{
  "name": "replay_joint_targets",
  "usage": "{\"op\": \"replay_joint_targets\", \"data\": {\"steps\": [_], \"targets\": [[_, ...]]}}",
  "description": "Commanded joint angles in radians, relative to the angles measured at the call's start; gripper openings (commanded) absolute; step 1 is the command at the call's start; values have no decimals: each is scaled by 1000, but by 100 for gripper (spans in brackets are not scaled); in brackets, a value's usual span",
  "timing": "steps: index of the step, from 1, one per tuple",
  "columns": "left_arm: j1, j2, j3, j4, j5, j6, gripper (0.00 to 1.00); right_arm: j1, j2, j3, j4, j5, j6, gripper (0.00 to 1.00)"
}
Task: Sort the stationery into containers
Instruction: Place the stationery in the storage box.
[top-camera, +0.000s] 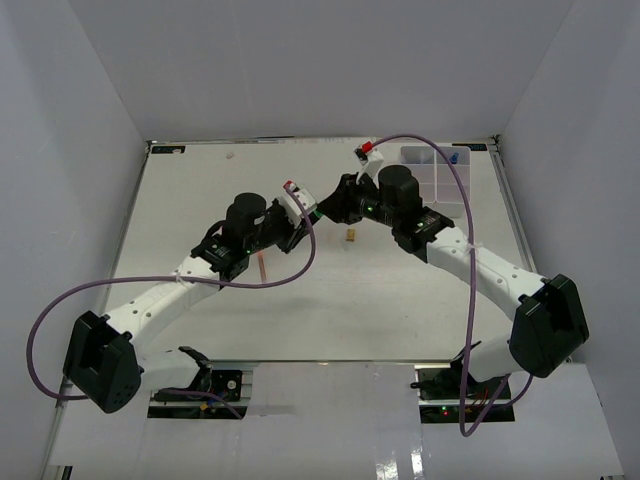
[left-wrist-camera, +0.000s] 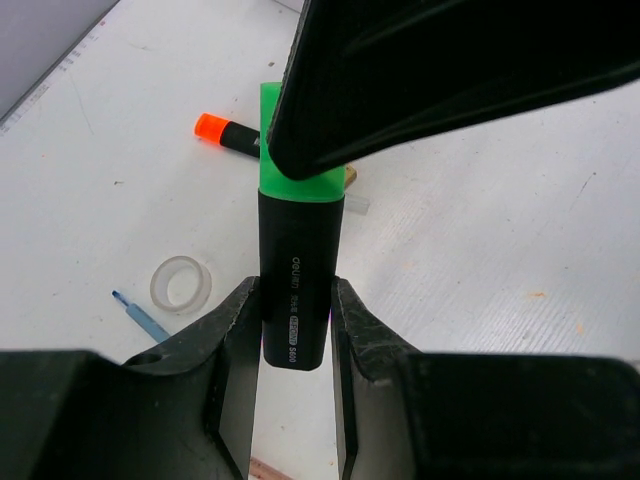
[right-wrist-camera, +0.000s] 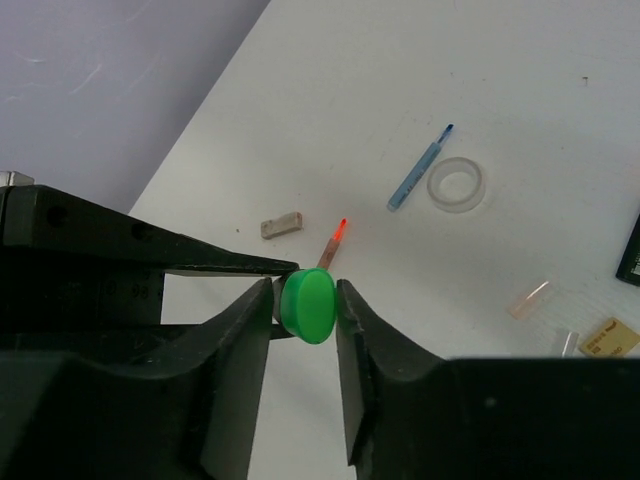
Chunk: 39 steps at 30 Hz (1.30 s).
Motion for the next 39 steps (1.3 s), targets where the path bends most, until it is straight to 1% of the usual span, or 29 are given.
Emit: {"op": "replay_joint_targets", "data": {"steps": [1,2,4,5,6,7,8,9,11,12,13,15,16,17,18,19,20,22,23,26,31,36,39], "targets": [[-5,-38,-10,40,4,-5,13,6,8,3,74,-17,18,35],[-5,-38,-13,44,2,-7,15,6,5,-2,83,-14,19,28],[-5,-36,-15,48,-1,-10,18,6,-6,-14,86,2,18,19],[-5,-36,-15,48,-5,-13,20,6,-9,-16,86,4,18,11],[-5,-33,-15,50,-10,-16,26,6,-20,-23,84,25,16,8],[-5,-33,-15,51,-19,-22,32,6,-26,-27,81,42,3,8],[-5,-32,-15,51,-25,-27,38,6,-32,-31,77,59,-8,8],[-5,-33,-15,51,-31,-33,54,0,-47,-37,60,102,-21,8],[-5,-29,-12,51,-56,-56,69,-16,-64,-39,31,153,-65,8],[-5,-27,-10,53,-67,-65,76,-42,-87,-42,5,203,-80,8],[-5,-23,-9,51,-76,-76,88,-56,-100,-48,-11,238,-99,8],[-5,-12,-1,53,-139,-126,98,-109,-139,-51,-44,370,-166,8],[-4,10,7,51,-166,-149,98,-132,-153,-56,-64,410,-191,8],[-4,22,36,41,-229,-207,98,-182,-181,-65,-67,483,-236,8],[2,34,53,22,-235,-231,98,-212,-190,-69,-70,505,-254,8],[7,48,68,-13,-272,-252,98,-249,-201,-73,-78,521,-267,8],[15,75,94,-27,-289,-313,98,-316,-209,-71,-80,539,-280,8],[44,99,117,-68,-282,-352,98,-387,-210,-65,-86,572,-300,8],[54,117,132,-77,-277,-379,98,-448,-203,-56,-84,591,-301,8],[94,132,143,-98,-272,-413,98,-540,-160,-31,-80,601,-300,8],[146,152,154,-116,-254,-453,98,-638,-55,45,-68,578,-291,8],[156,157,156,-122,-272,-462,98,-663,46,104,-11,552,-284,8],[159,166,160,-131,-272,-465,98,-700,110,134,6,539,-275,8]]}}
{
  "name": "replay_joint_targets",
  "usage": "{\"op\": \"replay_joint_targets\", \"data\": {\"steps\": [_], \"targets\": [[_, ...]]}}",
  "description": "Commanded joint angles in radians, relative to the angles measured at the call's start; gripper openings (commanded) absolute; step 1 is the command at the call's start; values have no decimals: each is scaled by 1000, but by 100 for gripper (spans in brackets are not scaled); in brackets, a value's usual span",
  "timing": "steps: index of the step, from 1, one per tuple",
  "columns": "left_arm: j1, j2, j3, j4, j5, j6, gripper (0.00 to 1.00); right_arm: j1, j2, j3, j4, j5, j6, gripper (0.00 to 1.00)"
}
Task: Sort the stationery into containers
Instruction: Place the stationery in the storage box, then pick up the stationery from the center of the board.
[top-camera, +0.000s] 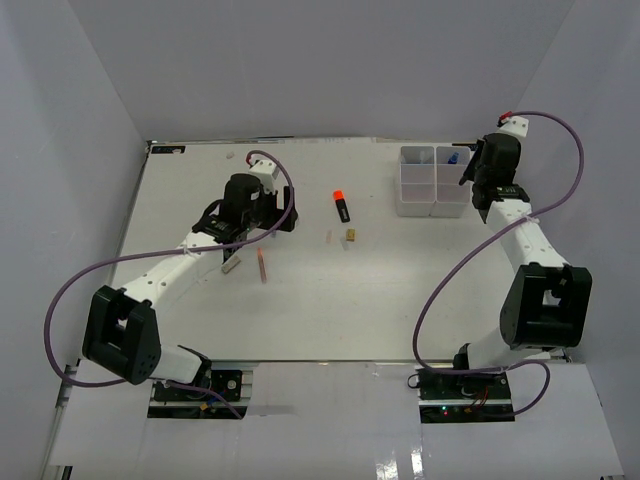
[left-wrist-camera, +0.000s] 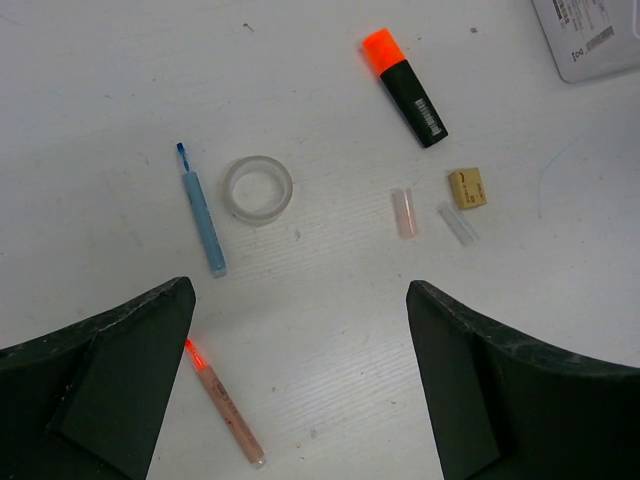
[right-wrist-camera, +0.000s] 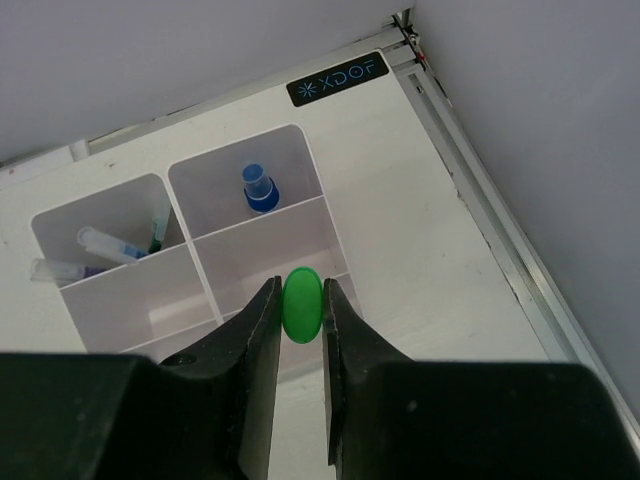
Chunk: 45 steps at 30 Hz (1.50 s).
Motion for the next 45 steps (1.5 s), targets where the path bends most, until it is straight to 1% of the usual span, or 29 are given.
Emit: {"op": "replay_joint_targets", "data": {"steps": [1,7,12,15,16,18,19,21,22,24,25,27,28,30,31,32,33,35,36,37,38,39,40,41,42,44,45], "targets": [[5,11,47,-13,-12,-19,98,-22,50,83,92,-12,7,8],[7,26,45,-16,-26,-30,98,-30,183,155,110,-26,46,8],[7,38,53,-25,-24,-34,98,-34,257,182,112,-45,57,8],[7,49,54,-25,-29,-43,98,-34,278,173,110,-46,62,16],[7,54,54,-28,-29,-48,98,-34,283,168,110,-48,62,21],[7,72,63,-42,-27,-62,98,-34,282,154,110,-51,63,25],[7,78,65,-47,-32,-69,98,-34,277,149,107,-49,62,32],[7,89,71,-64,-44,-85,98,-34,271,143,92,-48,60,40],[7,98,79,-71,-55,-98,98,-34,262,143,84,-46,59,50],[7,106,86,-87,-56,-114,98,-34,246,140,66,-48,57,57],[7,112,91,-91,-50,-131,98,-34,225,136,59,-51,56,64],[7,118,99,-103,-39,-146,98,-33,197,128,49,-57,57,68],[7,126,106,-107,-29,-154,98,-30,164,114,40,-60,56,72],[4,139,120,-123,-13,-181,98,-25,128,103,17,-78,53,77],[-1,146,129,-130,-10,-192,98,-18,87,99,-18,-84,50,82],[-18,161,151,-142,-15,-212,98,-13,64,84,-32,-94,48,84],[-32,170,166,-149,-24,-220,98,-7,39,68,-46,-101,45,89],[-77,207,216,-166,-67,-235,98,2,-46,1,-82,-139,40,93],[-94,219,237,-188,-90,-252,98,16,-76,-31,-80,-158,42,95],[-110,237,255,-197,-114,-261,98,39,-140,-68,-70,-193,50,96],[-137,253,295,-214,-159,-272,98,44,-174,-143,-48,-262,56,97],[-151,292,318,-223,-182,-295,98,47,-204,-182,-46,-279,72,98],[-165,314,342,-232,-206,-304,98,52,-270,-223,-28,-302,104,98],[-185,337,368,-246,-231,-310,98,53,-304,-304,19,-371,122,98],[-196,389,420,-252,-280,-321,98,58,-367,-340,36,-394,138,98],[-216,446,480,-280,-309,-332,98,64,-425,-431,82,-437,181,98],[-222,501,537,-286,-329,-338,98,67,-476,-456,93,-449,188,98]]}}
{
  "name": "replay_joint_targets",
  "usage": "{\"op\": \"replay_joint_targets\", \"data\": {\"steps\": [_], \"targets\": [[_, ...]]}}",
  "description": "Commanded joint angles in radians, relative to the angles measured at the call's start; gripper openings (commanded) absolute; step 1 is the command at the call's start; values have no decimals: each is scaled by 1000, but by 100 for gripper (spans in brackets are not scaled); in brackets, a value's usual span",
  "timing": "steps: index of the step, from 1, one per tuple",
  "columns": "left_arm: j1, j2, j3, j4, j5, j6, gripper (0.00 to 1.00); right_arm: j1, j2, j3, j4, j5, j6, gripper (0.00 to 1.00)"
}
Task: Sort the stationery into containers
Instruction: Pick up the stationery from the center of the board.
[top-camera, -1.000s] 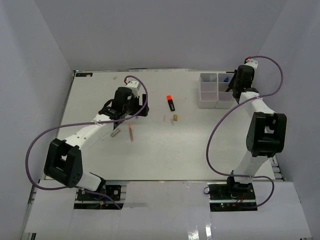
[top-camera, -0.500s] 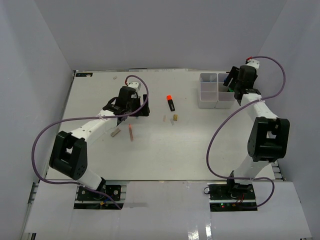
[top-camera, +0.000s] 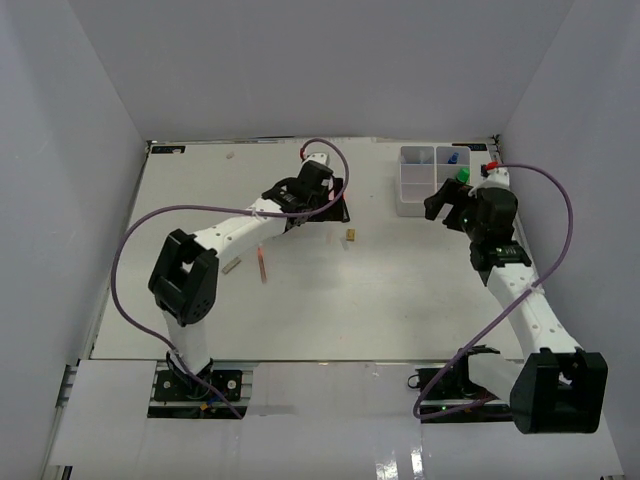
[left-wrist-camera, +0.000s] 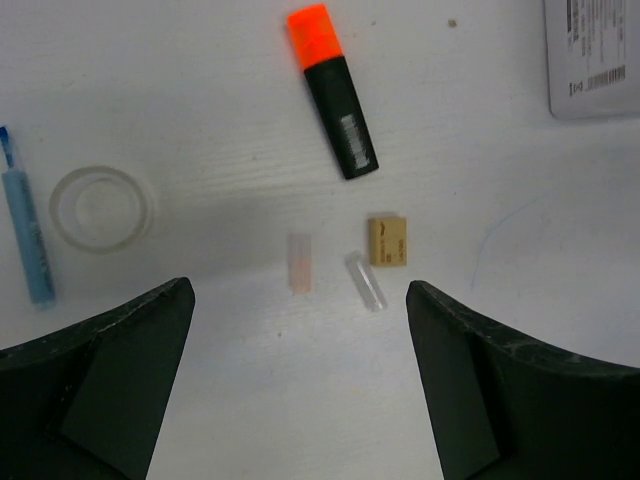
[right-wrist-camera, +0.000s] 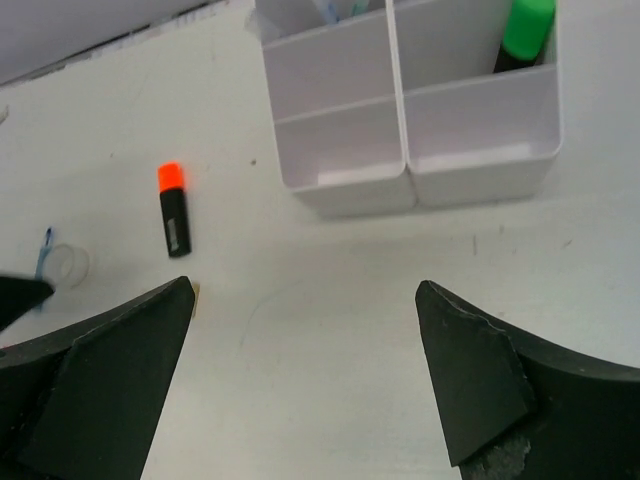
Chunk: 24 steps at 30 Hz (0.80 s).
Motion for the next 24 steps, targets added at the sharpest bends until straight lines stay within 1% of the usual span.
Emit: {"op": "replay_joint_targets", "data": {"steps": [1,2,3,5,6,7,9,10,13,16,17,19,24], "targets": [[-24,97,129,-59,-127,-46,98,8,-108,-96,93,-123,77,98],[-28,121,176,-63,-149,-49,98,11,-128,-128,96,-124,84,98],[-30,170,199,-63,-155,-58,98,11,-159,-142,97,-132,85,98],[-36,218,245,-61,-167,-66,98,9,-182,-163,100,-143,87,98],[-39,244,296,-61,-184,-66,98,12,-196,-182,108,-149,88,98],[-42,294,320,-63,-190,-69,98,12,-201,-190,111,-153,88,98],[-45,339,370,-61,-197,-73,98,12,-208,-202,119,-158,90,98],[-51,383,417,-61,-209,-73,98,12,-210,-214,119,-165,91,98],[-64,466,492,-63,-229,-61,96,12,-216,-233,128,-178,96,98],[-65,512,523,-60,-246,-61,93,12,-222,-237,130,-184,97,98],[-64,537,528,-61,-247,-61,90,14,-224,-237,130,-184,99,98],[-65,563,539,-63,-246,-53,86,12,-228,-237,128,-185,96,98],[-67,592,529,-63,-240,-29,66,14,-227,-237,130,-185,88,98]]}}
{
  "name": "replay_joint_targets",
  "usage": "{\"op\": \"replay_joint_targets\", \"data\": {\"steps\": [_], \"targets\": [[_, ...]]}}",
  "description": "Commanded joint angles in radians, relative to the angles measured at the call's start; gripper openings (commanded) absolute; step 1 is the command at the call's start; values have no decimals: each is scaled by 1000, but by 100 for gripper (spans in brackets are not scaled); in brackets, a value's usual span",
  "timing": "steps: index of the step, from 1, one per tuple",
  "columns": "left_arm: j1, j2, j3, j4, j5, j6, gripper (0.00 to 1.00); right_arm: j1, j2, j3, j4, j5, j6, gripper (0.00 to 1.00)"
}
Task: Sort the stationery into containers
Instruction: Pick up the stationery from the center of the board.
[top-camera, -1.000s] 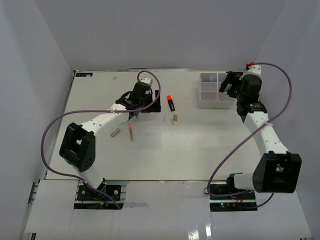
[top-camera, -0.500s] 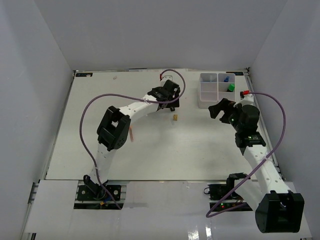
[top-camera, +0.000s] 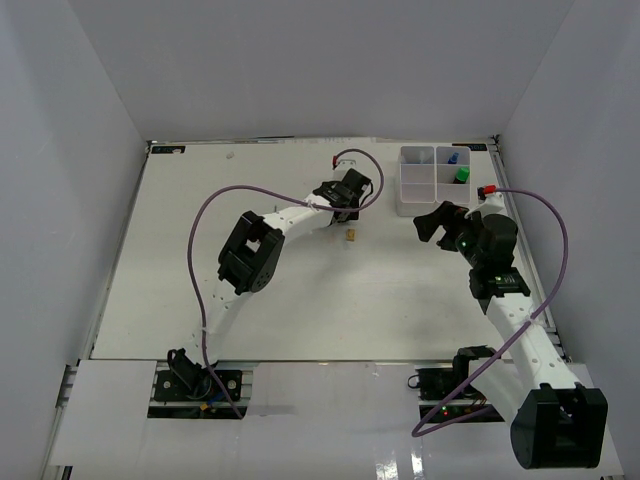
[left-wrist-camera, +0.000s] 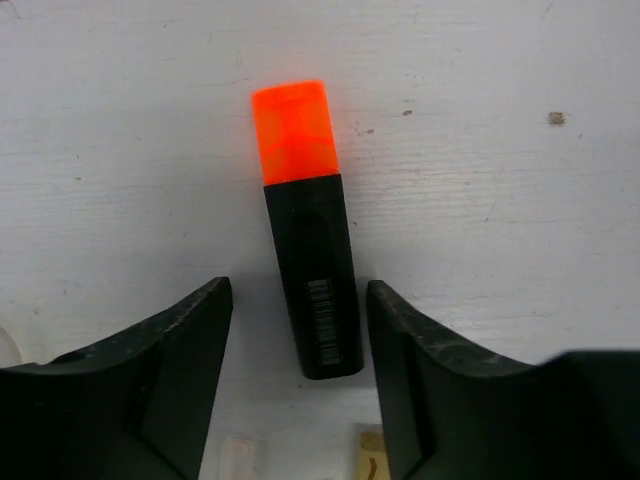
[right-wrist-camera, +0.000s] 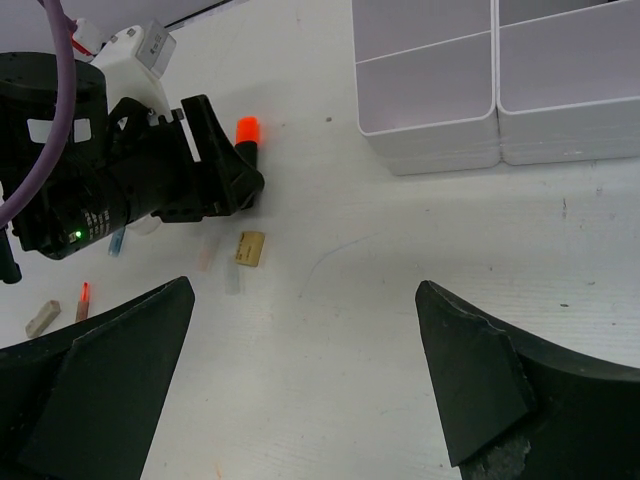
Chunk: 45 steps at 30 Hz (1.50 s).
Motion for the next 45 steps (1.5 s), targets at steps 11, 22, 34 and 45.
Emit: {"op": "replay_joint_targets", "data": {"steps": [11,22,34,45], "targets": [[-3,-83,-35,89,47,197,18,2,19,36,52,-92,-57,98],[-3,-655,-729,662,494,582,9,23,226,311,-86,-305,-81,98],[-10,-899,-957,808,756,719,8,157,417,490,-72,-451,-47,97],[-12,-921,-1009,903,814,707,10,218,492,517,-48,-469,-32,73]]}}
